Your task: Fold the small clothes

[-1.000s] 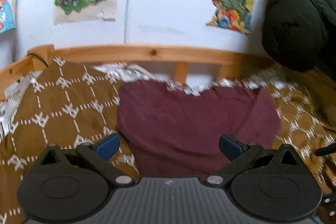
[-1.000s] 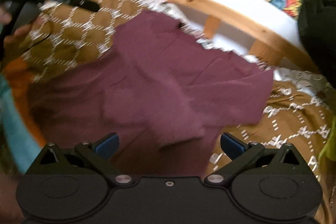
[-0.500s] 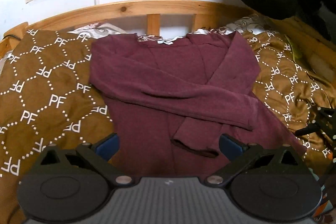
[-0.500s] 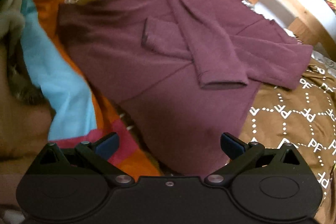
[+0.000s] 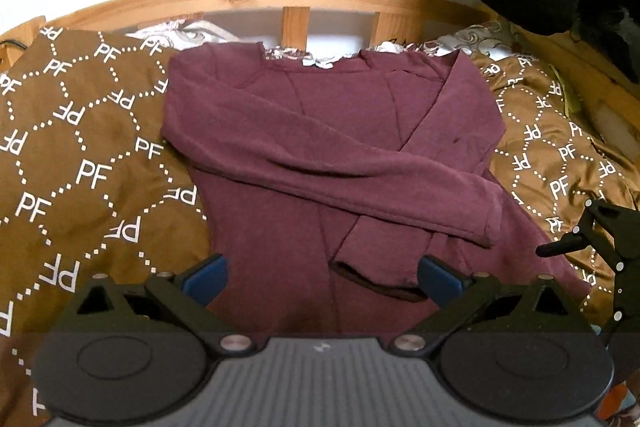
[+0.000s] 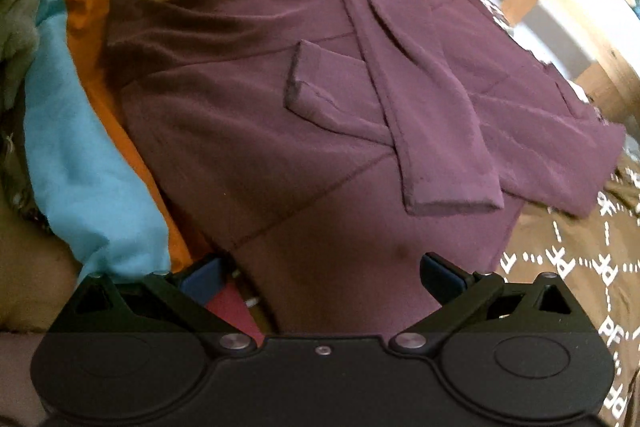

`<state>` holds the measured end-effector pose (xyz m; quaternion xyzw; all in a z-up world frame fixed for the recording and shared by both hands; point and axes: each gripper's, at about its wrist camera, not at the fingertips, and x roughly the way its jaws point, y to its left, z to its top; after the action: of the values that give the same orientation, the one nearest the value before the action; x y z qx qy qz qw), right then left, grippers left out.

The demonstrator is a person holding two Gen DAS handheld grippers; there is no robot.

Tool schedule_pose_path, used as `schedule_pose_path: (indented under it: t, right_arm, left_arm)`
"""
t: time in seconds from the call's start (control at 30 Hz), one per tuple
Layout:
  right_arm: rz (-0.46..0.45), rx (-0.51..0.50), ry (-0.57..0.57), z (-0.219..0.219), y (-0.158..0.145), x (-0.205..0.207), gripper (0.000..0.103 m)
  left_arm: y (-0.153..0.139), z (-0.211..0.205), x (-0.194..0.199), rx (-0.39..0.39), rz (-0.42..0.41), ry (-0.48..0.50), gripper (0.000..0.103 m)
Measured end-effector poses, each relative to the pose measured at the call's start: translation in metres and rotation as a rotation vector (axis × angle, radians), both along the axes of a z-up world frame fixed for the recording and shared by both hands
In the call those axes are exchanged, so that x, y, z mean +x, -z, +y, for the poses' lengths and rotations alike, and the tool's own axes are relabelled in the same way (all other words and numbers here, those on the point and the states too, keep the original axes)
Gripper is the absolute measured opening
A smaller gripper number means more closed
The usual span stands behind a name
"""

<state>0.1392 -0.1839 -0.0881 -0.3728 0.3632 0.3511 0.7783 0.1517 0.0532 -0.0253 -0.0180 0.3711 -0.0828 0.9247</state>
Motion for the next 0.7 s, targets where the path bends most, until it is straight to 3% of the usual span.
schedule_pose_path:
  t: [0.17,0.23,0.3,0.33,0.4,0.47,0.57,0.7]
  right_arm:
    - [-0.035,0.01,-0.019,0.007,0.0,0.004,0.102]
    - [-0.04,0.032,-0.013,0.009,-0.003,0.005,0.094]
    - [-0.01,0.057,-0.015,0.01,-0.006,0.009,0.073]
    - [0.01,0.063,-0.015,0.011,-0.006,0.011,0.069]
    - [0.047,0.075,-0.02,0.013,-0.007,0.014,0.041]
    - [0.091,0.083,-0.041,0.016,-0.007,0.017,0.029]
    - [0.12,0.093,-0.052,0.02,-0.009,0.02,0.016]
    - [0.165,0.147,0.014,0.016,-0.017,0.035,0.011]
  left_arm:
    - [0.003,0.011,0.009,-0.042,0.029,-0.022,0.102]
    - [0.004,0.016,0.011,-0.057,0.038,-0.038,0.102]
    - [0.004,0.02,0.013,-0.071,0.049,-0.054,0.102]
    - [0.004,0.022,0.014,-0.079,0.052,-0.059,0.102]
    - [0.004,0.024,0.014,-0.093,0.051,-0.061,0.102]
    - [0.003,0.026,0.015,-0.095,0.049,-0.056,0.102]
    - [0.003,0.024,0.015,-0.093,0.047,-0.044,0.102]
    - [0.002,0.023,0.014,-0.107,0.042,-0.026,0.102]
